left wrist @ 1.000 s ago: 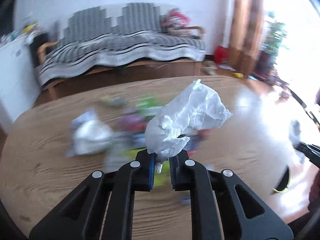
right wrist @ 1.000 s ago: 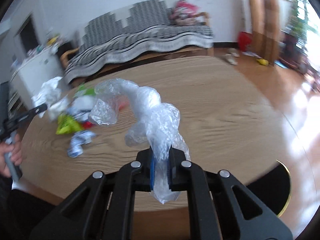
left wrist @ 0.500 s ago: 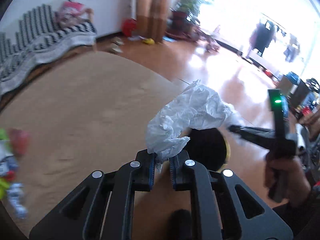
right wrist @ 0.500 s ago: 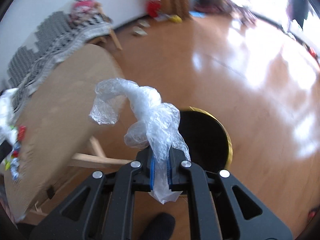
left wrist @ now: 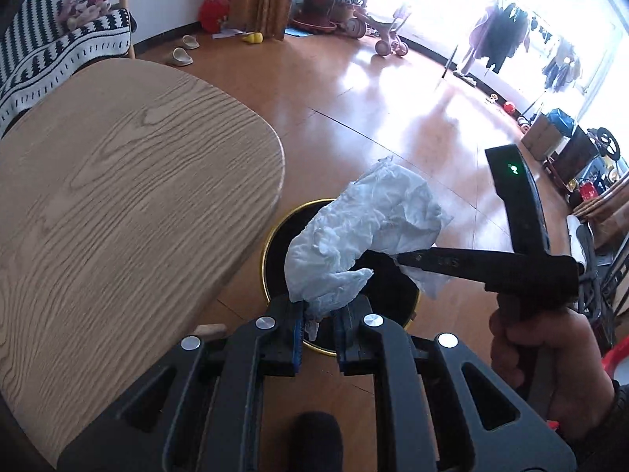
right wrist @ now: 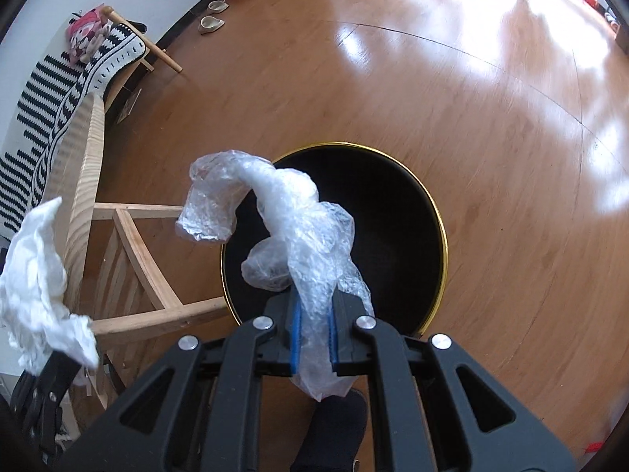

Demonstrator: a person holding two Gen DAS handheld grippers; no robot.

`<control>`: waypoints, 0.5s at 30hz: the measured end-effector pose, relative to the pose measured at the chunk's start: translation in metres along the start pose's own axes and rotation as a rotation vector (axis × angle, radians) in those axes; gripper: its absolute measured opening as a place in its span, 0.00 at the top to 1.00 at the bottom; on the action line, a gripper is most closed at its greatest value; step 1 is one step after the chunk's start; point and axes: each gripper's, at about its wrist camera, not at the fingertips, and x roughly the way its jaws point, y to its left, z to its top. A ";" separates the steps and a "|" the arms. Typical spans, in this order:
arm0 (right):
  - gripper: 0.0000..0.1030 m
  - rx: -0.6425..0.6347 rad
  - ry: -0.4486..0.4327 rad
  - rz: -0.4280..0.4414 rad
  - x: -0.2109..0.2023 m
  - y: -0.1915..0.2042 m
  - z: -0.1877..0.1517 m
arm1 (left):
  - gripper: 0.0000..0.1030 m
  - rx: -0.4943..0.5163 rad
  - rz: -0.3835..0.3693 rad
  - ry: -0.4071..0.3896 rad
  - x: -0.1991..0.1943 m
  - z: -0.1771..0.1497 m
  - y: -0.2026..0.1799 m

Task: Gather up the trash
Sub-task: 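Carry both items over the black bin and open both tools to drop them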

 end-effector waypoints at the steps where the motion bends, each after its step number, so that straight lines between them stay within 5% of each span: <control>1: 0.90 0.006 0.004 0.007 0.002 -0.001 0.002 | 0.89 0.004 0.002 -0.002 0.001 0.000 -0.001; 3: 0.77 0.020 0.004 0.017 0.002 -0.005 0.003 | 0.89 0.010 0.004 -0.004 0.003 -0.002 -0.007; 4: 0.55 0.025 -0.001 0.020 0.000 -0.008 0.003 | 0.89 0.008 0.000 -0.002 0.006 -0.001 -0.008; 6: 0.34 0.030 -0.032 0.016 -0.006 -0.009 0.003 | 0.89 0.007 -0.004 0.000 0.011 0.000 -0.012; 15: 0.34 0.038 -0.050 0.066 -0.015 -0.017 0.003 | 0.89 -0.016 -0.030 0.014 0.034 0.007 -0.024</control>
